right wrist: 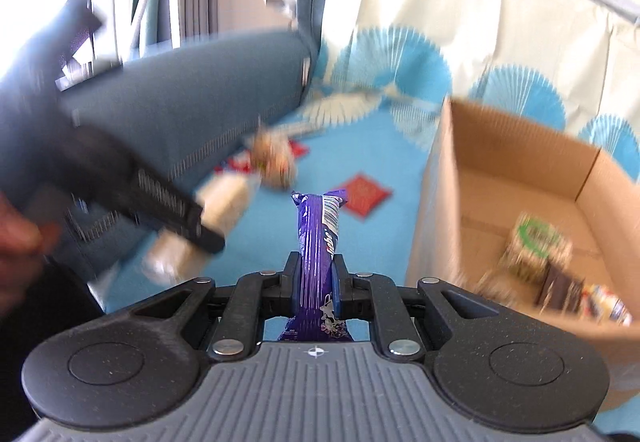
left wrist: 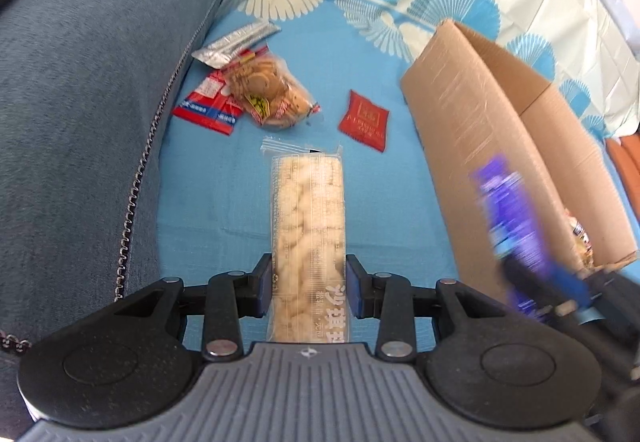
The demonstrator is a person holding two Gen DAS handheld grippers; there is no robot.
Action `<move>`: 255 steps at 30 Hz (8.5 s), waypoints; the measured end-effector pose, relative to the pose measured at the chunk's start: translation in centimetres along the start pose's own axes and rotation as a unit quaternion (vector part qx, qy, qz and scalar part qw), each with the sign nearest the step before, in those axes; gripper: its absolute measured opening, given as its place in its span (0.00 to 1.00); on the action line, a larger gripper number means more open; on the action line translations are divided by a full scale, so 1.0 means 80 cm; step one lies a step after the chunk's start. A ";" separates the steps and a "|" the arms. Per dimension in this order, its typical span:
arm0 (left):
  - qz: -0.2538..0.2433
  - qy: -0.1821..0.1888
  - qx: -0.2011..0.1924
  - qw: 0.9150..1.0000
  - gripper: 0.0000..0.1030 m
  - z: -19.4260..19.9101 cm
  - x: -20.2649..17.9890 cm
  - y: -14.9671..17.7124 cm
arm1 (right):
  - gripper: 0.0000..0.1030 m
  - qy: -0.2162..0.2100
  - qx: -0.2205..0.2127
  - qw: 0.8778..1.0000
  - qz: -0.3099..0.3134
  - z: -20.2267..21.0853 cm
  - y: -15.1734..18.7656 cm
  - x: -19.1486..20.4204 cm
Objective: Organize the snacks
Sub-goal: 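Lift both held snacks and carry them toward the box, then open the right gripper over the box while the left gripper releases the cracker pack into it, then move both grippers back toward the bread bag and red sachet, then grasp the biscuit bag with the left gripper while the right gripper grasps the red sachet, then lift both held snacks and carry them over the box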
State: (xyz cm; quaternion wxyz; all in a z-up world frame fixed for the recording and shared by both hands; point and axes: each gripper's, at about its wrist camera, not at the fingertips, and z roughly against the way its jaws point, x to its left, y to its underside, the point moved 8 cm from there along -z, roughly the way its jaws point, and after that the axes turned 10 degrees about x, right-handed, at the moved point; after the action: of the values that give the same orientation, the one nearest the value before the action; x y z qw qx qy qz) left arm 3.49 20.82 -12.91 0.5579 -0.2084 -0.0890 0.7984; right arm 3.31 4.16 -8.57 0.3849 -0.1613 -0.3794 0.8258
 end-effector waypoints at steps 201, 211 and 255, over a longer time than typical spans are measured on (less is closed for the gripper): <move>-0.019 -0.048 -0.116 0.992 0.54 0.030 0.022 -0.047 | 0.43 -0.039 0.089 0.993 -0.073 -0.089 0.030 0.018; -0.034 -0.038 -0.178 0.983 0.54 0.059 0.002 -0.028 | 0.43 -0.027 0.053 0.996 -0.070 -0.075 0.020 0.014; -0.175 0.081 -0.308 0.932 0.54 0.110 -0.289 -0.108 | 0.43 0.133 -0.167 0.963 -0.166 0.122 -0.059 -0.300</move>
State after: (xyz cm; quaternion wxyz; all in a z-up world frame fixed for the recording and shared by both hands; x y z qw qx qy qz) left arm 13.82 3.27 3.66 0.6023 -0.4153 -0.3200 0.6020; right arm 15.90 -16.95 0.75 0.5310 -0.2661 -0.4791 0.6463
